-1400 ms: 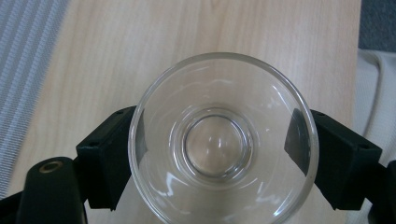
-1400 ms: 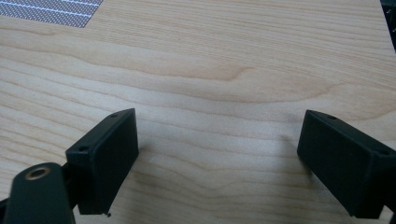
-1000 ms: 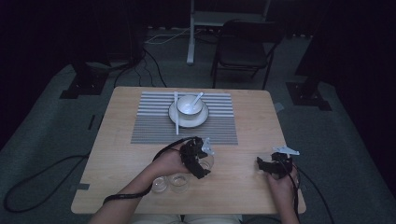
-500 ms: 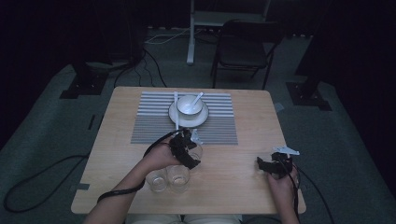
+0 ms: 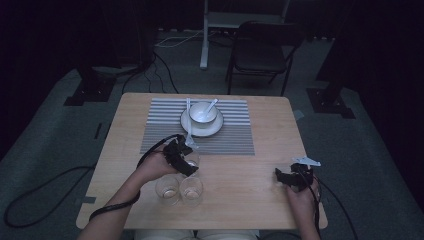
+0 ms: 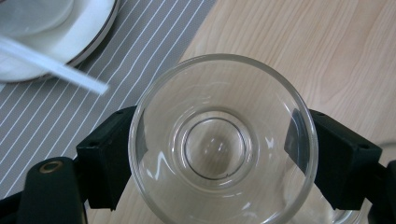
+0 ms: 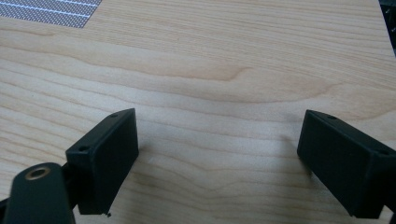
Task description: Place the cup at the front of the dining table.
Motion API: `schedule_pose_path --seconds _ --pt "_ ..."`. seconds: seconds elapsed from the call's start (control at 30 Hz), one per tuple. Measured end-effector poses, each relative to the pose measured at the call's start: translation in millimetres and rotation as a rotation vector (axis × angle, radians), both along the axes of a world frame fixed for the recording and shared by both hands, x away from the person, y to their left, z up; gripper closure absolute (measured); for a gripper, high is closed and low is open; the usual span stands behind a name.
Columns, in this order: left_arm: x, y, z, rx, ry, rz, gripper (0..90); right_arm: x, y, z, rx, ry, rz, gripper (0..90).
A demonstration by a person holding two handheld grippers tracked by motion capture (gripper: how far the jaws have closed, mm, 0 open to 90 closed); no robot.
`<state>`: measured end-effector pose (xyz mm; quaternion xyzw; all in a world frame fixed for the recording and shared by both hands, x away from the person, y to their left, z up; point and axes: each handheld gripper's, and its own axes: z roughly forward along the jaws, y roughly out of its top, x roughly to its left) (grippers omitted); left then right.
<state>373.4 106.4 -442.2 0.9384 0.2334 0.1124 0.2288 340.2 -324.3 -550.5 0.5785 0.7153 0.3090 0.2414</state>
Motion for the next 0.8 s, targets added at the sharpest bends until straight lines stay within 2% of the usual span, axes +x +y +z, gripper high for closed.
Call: schedule_pose_path --seconds 0.33,0.37,0.47,0.5,0.6,0.8 --pt "7.1 36.5 -0.8 0.004 -0.003 0.077 18.1 0.0 0.0 0.0 0.000 0.000 0.000 11.9" --pt "10.0 43.8 -2.0 0.007 -0.008 0.102 18.1 0.0 0.0 0.0 -0.001 0.000 0.000 11.9" --pt "13.5 49.2 -2.5 0.001 -0.006 0.128 18.2 0.0 0.0 0.0 0.000 0.000 0.000 11.9" --pt "15.5 52.1 -2.7 0.003 -0.019 0.150 18.2 -0.1 0.0 0.0 -0.001 0.000 0.000 11.9" --pt "18.5 54.9 -3.0 -0.002 -0.034 0.175 18.2 -0.1 0.0 0.0 -0.001 0.000 0.000 11.9" --pt "31.6 61.2 -2.0 -0.021 -0.030 0.231 18.2 -0.1 0.0 0.0 -0.001 0.000 -0.001 11.9"
